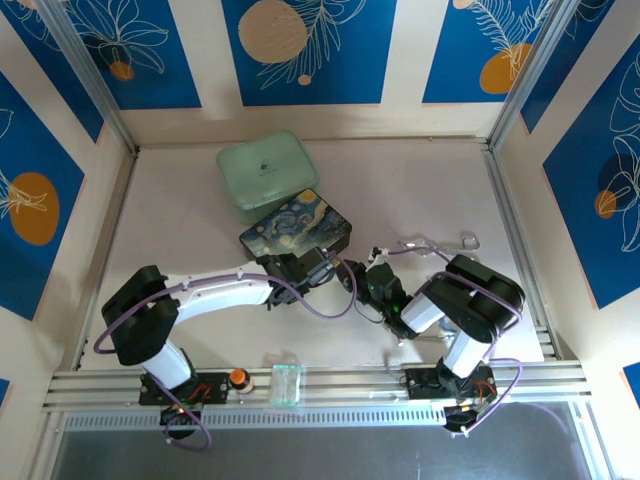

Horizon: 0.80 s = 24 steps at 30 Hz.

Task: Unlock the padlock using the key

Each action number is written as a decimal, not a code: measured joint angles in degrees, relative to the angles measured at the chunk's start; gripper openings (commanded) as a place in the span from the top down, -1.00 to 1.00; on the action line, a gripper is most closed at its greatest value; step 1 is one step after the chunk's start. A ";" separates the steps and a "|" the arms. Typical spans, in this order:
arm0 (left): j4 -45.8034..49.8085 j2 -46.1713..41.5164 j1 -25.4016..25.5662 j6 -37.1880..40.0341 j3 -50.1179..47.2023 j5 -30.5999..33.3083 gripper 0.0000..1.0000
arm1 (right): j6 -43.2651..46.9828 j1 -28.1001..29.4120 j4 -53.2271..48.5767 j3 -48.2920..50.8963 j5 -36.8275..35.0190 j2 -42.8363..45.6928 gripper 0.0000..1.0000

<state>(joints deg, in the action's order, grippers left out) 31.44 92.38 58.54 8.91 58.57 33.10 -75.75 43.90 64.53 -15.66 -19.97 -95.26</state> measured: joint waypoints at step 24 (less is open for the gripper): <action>0.02 -0.31 -0.02 1.11 -0.07 -0.44 0.07 | 51.21 5.68 -26.23 -10.29 0.39 1.33 -0.14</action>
<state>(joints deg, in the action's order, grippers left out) 31.46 92.07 58.52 10.02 58.50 32.67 -24.53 49.58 38.30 -25.96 -19.57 -93.93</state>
